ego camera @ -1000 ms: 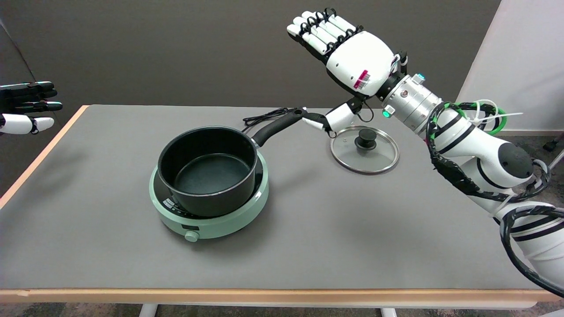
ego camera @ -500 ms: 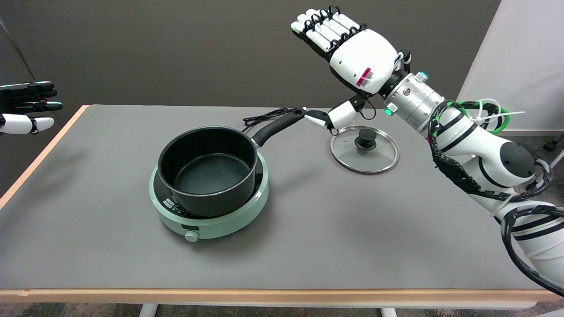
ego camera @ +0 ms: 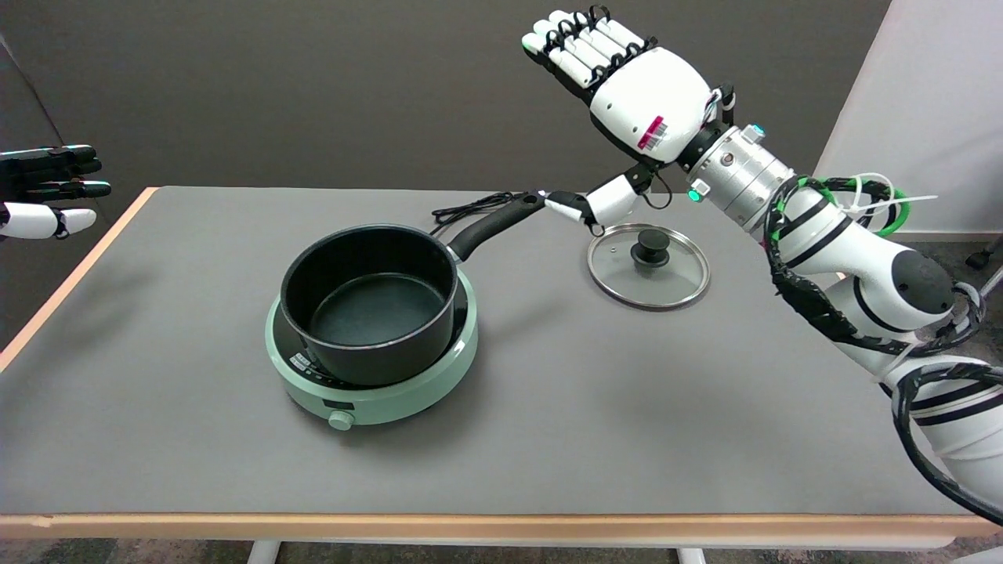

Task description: Pick up the pot.

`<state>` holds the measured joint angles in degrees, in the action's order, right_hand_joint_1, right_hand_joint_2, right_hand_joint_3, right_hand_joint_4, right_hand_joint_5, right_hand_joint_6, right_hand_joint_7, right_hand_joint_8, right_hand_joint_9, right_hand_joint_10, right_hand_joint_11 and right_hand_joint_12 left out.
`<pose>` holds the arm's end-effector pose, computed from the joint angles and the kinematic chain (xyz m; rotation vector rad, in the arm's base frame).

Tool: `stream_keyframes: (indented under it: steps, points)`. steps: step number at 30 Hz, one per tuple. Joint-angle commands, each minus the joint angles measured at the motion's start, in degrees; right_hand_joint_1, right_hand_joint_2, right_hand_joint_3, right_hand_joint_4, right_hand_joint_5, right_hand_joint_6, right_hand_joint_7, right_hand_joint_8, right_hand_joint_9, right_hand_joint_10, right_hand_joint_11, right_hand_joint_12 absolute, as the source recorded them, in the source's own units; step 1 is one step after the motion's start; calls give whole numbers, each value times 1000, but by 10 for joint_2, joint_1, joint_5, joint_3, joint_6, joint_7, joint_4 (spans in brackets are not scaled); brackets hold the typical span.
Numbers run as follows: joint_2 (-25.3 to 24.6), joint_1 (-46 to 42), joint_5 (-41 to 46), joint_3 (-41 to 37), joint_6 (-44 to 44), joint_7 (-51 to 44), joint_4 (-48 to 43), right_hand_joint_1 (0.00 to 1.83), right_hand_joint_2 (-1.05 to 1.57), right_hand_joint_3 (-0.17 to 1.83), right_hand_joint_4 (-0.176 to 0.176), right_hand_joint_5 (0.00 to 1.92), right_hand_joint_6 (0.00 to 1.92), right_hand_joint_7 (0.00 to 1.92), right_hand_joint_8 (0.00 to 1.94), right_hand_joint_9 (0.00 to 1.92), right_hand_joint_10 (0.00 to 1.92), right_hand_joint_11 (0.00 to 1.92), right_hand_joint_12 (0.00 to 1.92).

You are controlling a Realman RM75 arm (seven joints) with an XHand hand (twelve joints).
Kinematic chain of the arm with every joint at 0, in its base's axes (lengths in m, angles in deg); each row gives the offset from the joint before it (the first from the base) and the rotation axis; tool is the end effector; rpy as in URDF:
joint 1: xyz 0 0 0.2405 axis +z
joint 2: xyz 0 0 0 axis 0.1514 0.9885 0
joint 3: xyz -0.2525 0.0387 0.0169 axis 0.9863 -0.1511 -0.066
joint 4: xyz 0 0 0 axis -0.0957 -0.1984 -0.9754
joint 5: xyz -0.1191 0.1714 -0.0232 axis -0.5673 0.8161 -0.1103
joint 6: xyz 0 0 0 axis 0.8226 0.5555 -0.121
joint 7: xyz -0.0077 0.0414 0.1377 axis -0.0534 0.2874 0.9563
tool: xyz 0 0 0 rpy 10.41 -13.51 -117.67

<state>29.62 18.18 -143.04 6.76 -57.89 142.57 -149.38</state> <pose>-0.0823 -0.3503 0.3129 1.9335 0.5497 0.1361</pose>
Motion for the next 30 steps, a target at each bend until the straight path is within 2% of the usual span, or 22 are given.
stream_keyframes:
  steps: [1,2,6,10,13,19,27,28,29,30]
  points:
    - [1,2,0,-2,0,0,1,606,393,863,-133,77,211,48,38,34,28,21,358]
    - [1,1,0,-3,0,0,1,605,387,859,-117,76,219,46,56,27,47,32,369]
    - [0,-2,0,-7,0,0,1,607,383,858,-106,77,223,45,63,24,54,33,372]
    - [0,-2,1,-7,0,0,1,536,398,822,6,46,134,-1,91,-1,141,57,484]
    - [0,-2,1,-9,0,0,1,557,379,819,53,37,90,-1,5,-1,138,73,512]
    - [0,-2,1,-12,0,0,1,564,373,814,71,31,86,-1,-1,-1,161,76,518]
    - [0,-2,1,-13,2,0,1,577,373,816,66,32,85,-1,5,-1,143,67,497]
    - [0,-2,1,-13,4,0,1,571,374,821,58,25,94,3,59,6,180,63,498]
    - [0,-2,1,-13,5,0,1,567,397,818,42,19,116,64,135,67,223,67,496]
    - [0,-2,1,-13,5,0,1,583,445,822,30,37,127,202,152,201,218,87,494]
